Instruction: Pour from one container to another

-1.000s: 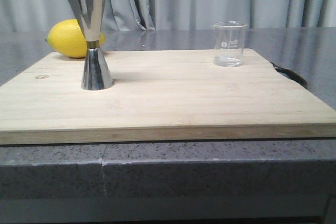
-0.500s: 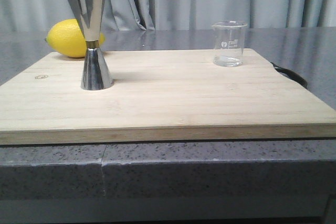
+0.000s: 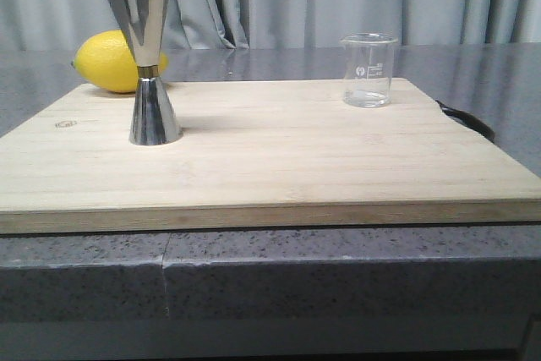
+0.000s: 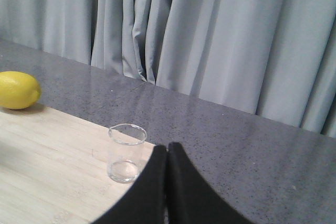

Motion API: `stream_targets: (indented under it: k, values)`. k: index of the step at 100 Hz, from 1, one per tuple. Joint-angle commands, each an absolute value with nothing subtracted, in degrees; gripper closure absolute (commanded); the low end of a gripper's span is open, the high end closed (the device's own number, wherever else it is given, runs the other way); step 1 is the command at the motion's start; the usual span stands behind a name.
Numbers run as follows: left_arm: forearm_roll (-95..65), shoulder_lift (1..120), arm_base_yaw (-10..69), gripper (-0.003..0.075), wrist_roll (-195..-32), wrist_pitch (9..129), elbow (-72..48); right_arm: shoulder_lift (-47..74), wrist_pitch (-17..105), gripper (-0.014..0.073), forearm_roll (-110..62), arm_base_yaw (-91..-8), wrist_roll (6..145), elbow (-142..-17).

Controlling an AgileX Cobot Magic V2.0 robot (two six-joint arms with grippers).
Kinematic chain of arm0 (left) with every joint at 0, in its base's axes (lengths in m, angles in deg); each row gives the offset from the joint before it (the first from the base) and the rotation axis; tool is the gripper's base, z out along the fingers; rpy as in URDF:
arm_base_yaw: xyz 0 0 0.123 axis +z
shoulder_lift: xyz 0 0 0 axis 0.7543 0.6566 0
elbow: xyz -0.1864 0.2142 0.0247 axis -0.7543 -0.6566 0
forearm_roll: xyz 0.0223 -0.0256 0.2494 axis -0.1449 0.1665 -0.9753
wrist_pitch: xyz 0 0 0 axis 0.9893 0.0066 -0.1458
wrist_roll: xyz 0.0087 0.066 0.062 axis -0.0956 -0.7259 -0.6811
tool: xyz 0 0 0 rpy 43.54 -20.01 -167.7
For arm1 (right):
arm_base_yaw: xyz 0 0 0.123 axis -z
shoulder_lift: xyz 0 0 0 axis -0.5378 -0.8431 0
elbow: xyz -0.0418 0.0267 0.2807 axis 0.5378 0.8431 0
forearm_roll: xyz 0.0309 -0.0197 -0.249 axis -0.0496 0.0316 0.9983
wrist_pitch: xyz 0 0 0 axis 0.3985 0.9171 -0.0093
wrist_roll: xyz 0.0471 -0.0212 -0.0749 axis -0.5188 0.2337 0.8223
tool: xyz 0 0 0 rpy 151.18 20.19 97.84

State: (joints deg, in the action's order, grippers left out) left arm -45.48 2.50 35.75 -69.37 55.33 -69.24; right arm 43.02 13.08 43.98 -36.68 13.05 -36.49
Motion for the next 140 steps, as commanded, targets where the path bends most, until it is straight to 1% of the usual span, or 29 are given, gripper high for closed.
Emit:
stream_targets:
  k: [1, 38, 43, 54, 60, 68, 93, 105, 133, 140]
  values:
    - [-45.0, 0.9, 35.9, 0.0739, -68.7, 50.9, -70.0, 43.1, 10.4, 0.0664, 43.1, -36.5, 13.2, -38.0]
    - [-45.0, 0.9, 35.9, 0.0739, -68.7, 50.9, -70.0, 43.1, 10.9, 0.0664, 41.2, -36.6, 14.3, -37.2]
    - [-45.0, 0.9, 35.9, 0.0739, -68.7, 50.9, -70.0, 43.4, 13.1, 0.0664, 37.0, -37.0, 17.0, -36.8]
    - [-45.0, 0.9, 35.9, 0.0739, -68.7, 50.9, -70.0, 45.6, 20.0, 0.0664, 19.3, -38.1, 25.4, -35.5]
    - [-45.0, 0.9, 35.9, 0.0739, -68.7, 50.9, -70.0, 47.8, 21.1, 0.0664, 11.6, -38.5, 30.2, -34.2]
    - [-45.0, 0.9, 35.9, 0.0739, -68.7, 50.9, -70.0, 51.4, 20.8, 0.0664, 6.1, -38.6, 36.9, -31.8]
    - [-45.0, 0.9, 35.9, 0.0739, -68.7, 50.9, -70.0, 63.4, 23.7, 0.0664, -5.9, -38.5, 48.2, -24.7]
    - [-45.0, 0.9, 35.9, 0.0739, -68.7, 50.9, -70.0, 65.9, 24.2, 0.0664, -6.0, -38.1, 48.5, -22.0]
    - [-45.0, 0.9, 35.9, 0.0739, -68.7, 50.9, -70.0, 67.0, 23.3, 0.0664, -6.3, -35.2, 48.3, -17.4]
    - [-45.0, 0.9, 35.9, 0.0739, -68.7, 50.9, -70.0, 67.7, 24.7, 0.0664, -6.3, -35.2, 48.0, -17.4]
